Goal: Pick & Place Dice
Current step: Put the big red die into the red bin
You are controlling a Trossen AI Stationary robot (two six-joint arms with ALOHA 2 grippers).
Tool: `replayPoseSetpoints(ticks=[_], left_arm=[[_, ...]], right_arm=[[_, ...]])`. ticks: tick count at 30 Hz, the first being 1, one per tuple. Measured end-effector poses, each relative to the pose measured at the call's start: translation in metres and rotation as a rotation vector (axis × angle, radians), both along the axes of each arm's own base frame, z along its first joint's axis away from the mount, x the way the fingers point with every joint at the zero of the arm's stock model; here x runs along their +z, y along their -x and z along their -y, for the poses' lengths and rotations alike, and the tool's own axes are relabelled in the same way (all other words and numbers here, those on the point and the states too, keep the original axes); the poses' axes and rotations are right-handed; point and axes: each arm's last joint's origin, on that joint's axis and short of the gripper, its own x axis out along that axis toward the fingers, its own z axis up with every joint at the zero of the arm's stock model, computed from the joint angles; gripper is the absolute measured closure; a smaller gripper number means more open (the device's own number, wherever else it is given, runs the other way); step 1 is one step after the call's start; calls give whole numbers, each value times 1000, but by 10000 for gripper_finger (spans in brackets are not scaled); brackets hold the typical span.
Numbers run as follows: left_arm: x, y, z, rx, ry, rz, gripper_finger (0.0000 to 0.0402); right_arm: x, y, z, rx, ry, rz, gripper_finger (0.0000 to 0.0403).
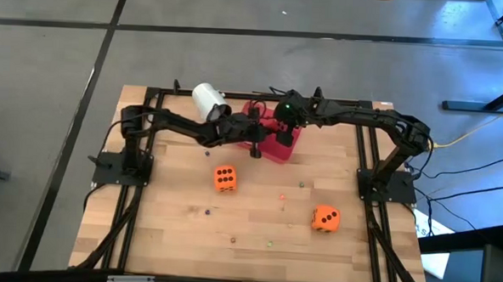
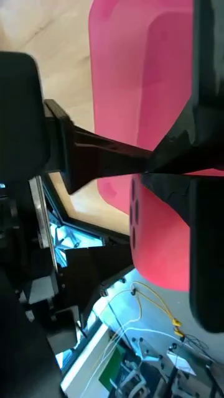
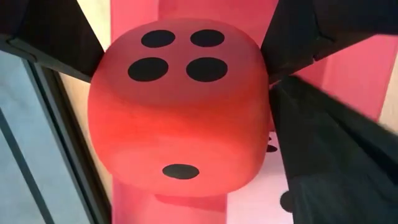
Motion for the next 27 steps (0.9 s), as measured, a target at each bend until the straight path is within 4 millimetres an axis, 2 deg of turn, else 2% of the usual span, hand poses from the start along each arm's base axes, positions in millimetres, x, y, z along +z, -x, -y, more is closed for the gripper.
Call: replayPoseSetpoints(ticks=[10,19,22,27], left_arm=[[-9,3,-7,166,-21,-79,401],[-11,4,-8,199,13,-87,401],[-10,4,-4,195,24,-75,400],[-4,-1,4,169,6,-18,401]], right_arm=[[1,-1,1,-11,15,3,6],[0,0,0,-34,5,1,6],[-4,-2,1,-56,-12,3,6],[-21,-8,3,-12,-18,-43,6]])
